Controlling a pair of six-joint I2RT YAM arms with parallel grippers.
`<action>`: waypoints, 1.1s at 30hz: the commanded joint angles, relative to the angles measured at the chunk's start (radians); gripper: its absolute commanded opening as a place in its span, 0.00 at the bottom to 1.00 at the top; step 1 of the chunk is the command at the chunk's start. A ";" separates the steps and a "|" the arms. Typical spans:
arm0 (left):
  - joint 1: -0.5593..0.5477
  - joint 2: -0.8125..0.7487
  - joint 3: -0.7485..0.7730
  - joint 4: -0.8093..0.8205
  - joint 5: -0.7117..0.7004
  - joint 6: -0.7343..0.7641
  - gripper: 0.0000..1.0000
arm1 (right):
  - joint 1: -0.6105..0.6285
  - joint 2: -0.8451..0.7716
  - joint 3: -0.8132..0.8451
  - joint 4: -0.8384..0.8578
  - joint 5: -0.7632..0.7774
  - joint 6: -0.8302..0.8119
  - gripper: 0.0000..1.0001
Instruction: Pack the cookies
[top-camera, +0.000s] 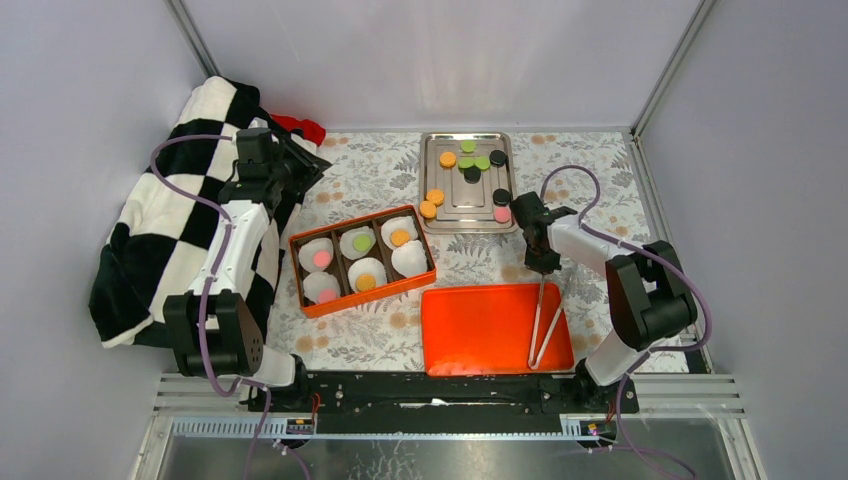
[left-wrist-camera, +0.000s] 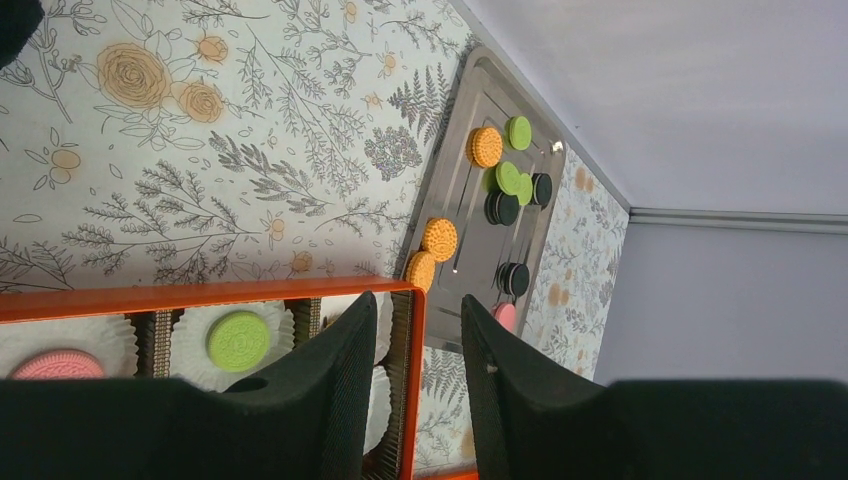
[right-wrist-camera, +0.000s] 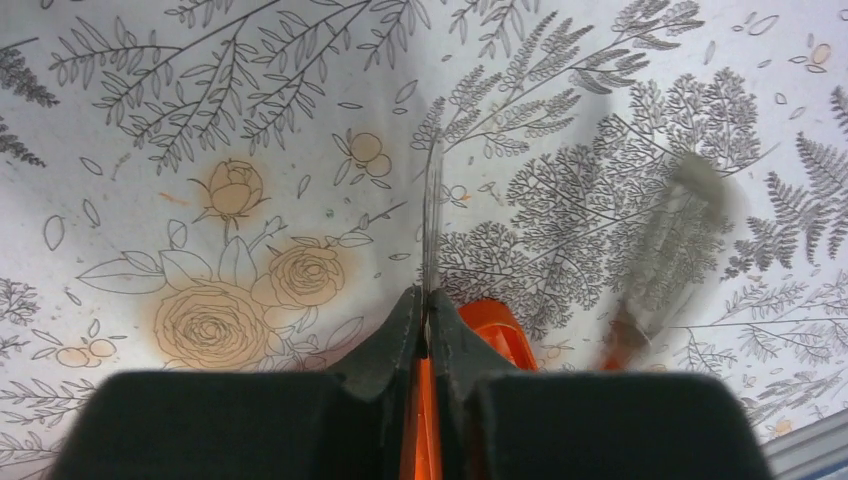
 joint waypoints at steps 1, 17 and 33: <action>-0.008 0.005 0.022 0.043 -0.002 0.012 0.41 | -0.006 0.035 0.045 0.028 -0.018 -0.009 0.01; -0.008 0.002 0.033 0.025 -0.026 0.017 0.41 | 0.104 0.213 0.504 0.010 -0.234 -0.303 0.00; -0.007 0.013 0.029 0.022 -0.038 0.024 0.41 | 0.148 0.514 0.855 -0.010 -0.325 -0.360 0.00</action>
